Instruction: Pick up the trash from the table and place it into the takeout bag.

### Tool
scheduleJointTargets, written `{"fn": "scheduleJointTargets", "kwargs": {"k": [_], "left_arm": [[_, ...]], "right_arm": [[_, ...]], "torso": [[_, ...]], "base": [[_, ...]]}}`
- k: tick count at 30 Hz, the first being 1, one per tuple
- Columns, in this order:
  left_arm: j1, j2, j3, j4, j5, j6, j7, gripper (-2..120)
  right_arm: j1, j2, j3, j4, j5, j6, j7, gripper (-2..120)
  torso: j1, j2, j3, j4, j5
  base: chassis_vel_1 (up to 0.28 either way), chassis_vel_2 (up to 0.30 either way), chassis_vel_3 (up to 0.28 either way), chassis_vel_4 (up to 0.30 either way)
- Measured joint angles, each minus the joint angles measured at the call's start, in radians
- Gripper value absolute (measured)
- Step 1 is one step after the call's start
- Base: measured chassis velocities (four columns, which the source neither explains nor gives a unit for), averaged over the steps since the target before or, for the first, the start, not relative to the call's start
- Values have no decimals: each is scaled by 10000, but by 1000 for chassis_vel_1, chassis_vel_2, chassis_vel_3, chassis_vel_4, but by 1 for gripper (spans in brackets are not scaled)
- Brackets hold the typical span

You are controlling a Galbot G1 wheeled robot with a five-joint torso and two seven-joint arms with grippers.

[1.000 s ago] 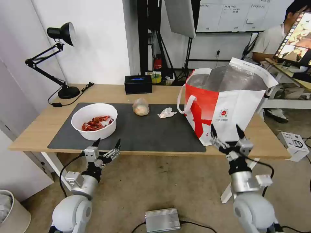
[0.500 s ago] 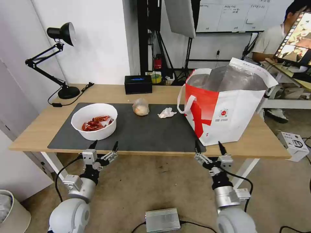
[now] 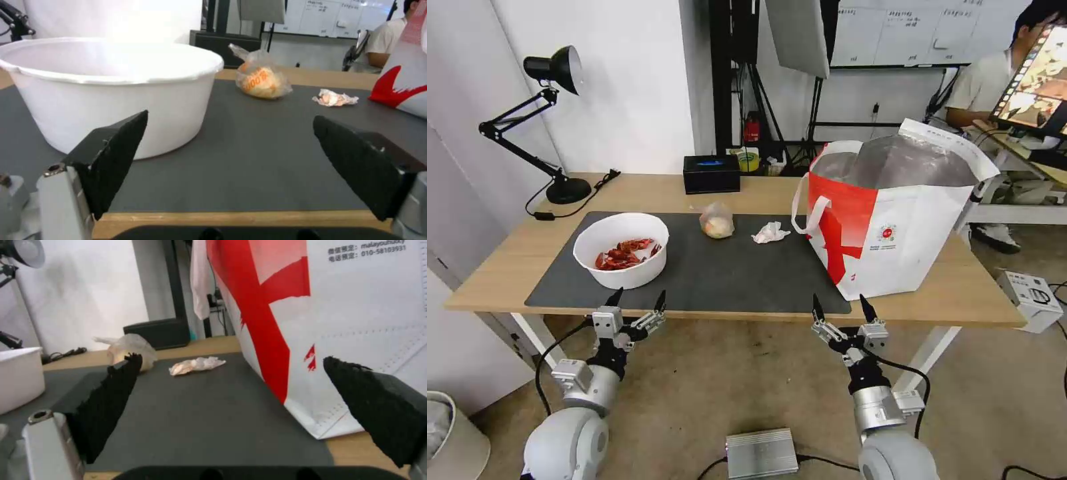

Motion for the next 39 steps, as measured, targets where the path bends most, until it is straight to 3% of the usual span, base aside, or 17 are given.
{"fn": "scheduleJointTargets", "kwargs": {"k": [6, 16, 17, 24, 39], "left_arm": [[-42, -13, -64, 53, -11, 0, 8, 100], [-10, -74, -130, 121, -89, -136, 180, 100], [-16, -69, -148, 137, -113, -155, 190, 100], [-16, -55, -168, 224, -122, -197, 207, 100], [-89, -172, -127, 331, -116, -226, 237, 100]], "right_arm": [[141, 25, -274, -29, 396, 42, -491, 100], [1955, -272, -1075, -702, 1253, -8, -908, 100], [2670, -457, -1419, -1002, 1565, -122, -825, 100], [3937, -524, -1999, -1799, 1830, -326, -596, 100], [7479, -64, -3634, -4879, 2795, -1023, -12, 100]], "torso": [[0, 0, 0, -1, 1], [1, -1, 1, 0, 1], [2, -2, 0, 1, 0], [2, -2, 1, 0, 1], [2, -2, 1, 0, 0]], "base": [[0, 0, 0, 0], [0, 0, 0, 0], [0, 0, 0, 0], [0, 0, 0, 0], [0, 0, 0, 0]]}}
